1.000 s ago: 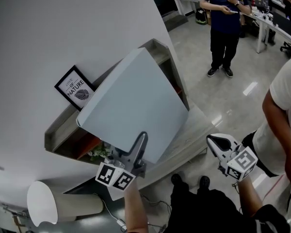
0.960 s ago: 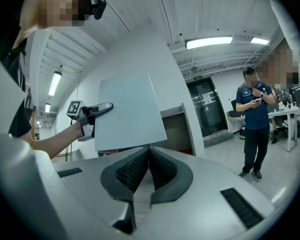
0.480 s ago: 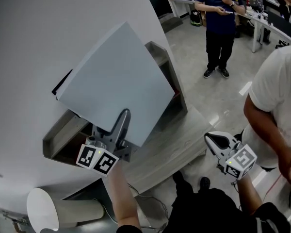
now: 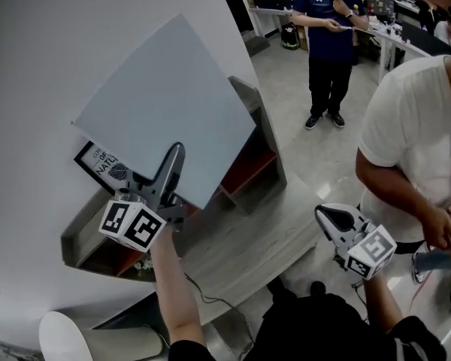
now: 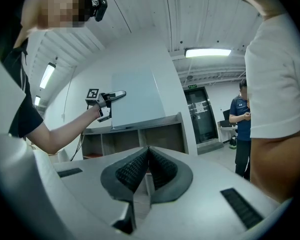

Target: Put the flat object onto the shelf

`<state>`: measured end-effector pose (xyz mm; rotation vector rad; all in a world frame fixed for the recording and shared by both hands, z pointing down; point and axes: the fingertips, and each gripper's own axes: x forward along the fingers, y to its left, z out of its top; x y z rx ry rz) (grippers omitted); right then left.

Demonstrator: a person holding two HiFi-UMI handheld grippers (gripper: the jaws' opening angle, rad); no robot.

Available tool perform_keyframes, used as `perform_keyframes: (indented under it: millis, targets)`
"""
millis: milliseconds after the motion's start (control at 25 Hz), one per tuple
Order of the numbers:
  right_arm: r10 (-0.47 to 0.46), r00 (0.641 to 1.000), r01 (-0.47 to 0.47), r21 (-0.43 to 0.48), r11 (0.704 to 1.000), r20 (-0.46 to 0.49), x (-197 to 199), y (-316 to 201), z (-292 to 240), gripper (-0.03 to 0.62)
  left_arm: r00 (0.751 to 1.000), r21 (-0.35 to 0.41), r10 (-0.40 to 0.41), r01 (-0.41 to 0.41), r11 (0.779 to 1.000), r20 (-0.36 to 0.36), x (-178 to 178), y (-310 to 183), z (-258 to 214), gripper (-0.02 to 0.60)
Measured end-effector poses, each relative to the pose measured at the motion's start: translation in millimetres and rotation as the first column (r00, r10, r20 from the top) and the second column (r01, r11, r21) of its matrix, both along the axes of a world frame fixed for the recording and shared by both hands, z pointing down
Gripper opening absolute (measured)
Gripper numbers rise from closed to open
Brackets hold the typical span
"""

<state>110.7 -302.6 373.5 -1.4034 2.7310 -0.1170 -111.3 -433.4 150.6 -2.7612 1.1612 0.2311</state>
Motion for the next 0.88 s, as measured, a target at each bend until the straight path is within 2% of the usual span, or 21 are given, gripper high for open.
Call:
perform_keyframes:
  millis: [240,440,880]
  targets:
    - [0.054,0.998,-0.054,0.000,0.999,0.009,-2,-7,-4,0.014,0.999,0.019,0.028,-0.028,0.999,0.020,3,-40,-15,0.302]
    - [0.096,0.995,-0.096,-0.016,0.995,0.006,-1,-10,-1,0.014,0.999,0.004,0.036,-0.036,0.999,0.034,6,-74,-12,0.302]
    - [0.106,0.994,-0.106,-0.029,0.994,-0.013,-25,-24,5,0.014,0.997,-0.013,0.038,-0.037,0.999,0.061,4,-119,3,0.304]
